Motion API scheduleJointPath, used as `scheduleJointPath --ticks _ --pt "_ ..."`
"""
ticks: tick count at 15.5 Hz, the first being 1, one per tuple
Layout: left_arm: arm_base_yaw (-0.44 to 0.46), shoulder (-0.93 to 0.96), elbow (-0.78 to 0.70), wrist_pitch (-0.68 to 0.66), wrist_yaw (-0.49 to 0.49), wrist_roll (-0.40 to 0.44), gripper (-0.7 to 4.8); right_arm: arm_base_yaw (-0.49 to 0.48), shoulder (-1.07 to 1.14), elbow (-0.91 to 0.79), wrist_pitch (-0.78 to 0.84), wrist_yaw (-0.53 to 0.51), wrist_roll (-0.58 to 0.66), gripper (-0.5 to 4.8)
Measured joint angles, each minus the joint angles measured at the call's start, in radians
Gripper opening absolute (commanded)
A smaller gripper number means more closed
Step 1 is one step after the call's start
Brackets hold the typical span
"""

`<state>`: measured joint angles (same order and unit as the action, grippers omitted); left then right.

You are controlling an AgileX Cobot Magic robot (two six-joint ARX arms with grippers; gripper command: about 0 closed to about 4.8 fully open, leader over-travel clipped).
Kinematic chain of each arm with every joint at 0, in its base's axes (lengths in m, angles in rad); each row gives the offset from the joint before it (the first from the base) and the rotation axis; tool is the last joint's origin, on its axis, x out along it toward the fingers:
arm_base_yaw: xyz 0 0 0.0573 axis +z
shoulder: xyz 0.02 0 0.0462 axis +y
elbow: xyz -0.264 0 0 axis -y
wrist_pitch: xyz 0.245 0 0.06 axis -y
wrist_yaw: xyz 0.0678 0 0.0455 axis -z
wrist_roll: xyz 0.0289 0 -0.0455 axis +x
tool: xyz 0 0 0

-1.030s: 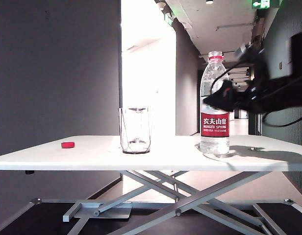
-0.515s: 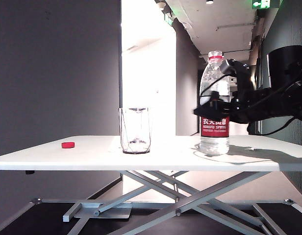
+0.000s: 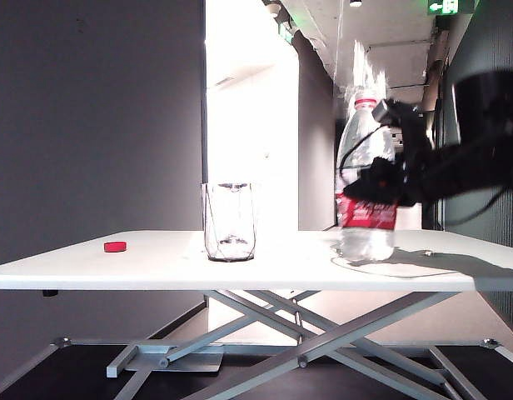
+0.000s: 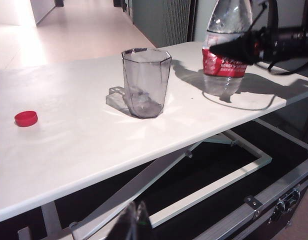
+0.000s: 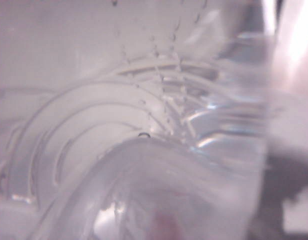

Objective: Pick up the mineral water bottle on the table and pour water into the mug until it's half full.

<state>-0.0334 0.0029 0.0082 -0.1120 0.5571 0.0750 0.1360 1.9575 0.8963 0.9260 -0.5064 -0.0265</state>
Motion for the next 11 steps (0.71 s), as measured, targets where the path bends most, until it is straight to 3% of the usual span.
scheduleJointPath --ticks 2,6,11 --pt "0.000 0.000 0.000 0.000 0.000 0.000 -0.05 0.009 -0.120 0.010 -0.194 0.096 -0.033 -0.06" --pt "0.000 0.000 0.000 -0.005 0.000 0.000 -0.05 0.031 -0.220 0.094 -0.381 0.161 -0.100 -0.05" --pt "0.000 0.000 0.000 -0.005 0.001 0.000 -0.05 0.123 -0.225 0.246 -0.698 0.274 -0.300 -0.06"
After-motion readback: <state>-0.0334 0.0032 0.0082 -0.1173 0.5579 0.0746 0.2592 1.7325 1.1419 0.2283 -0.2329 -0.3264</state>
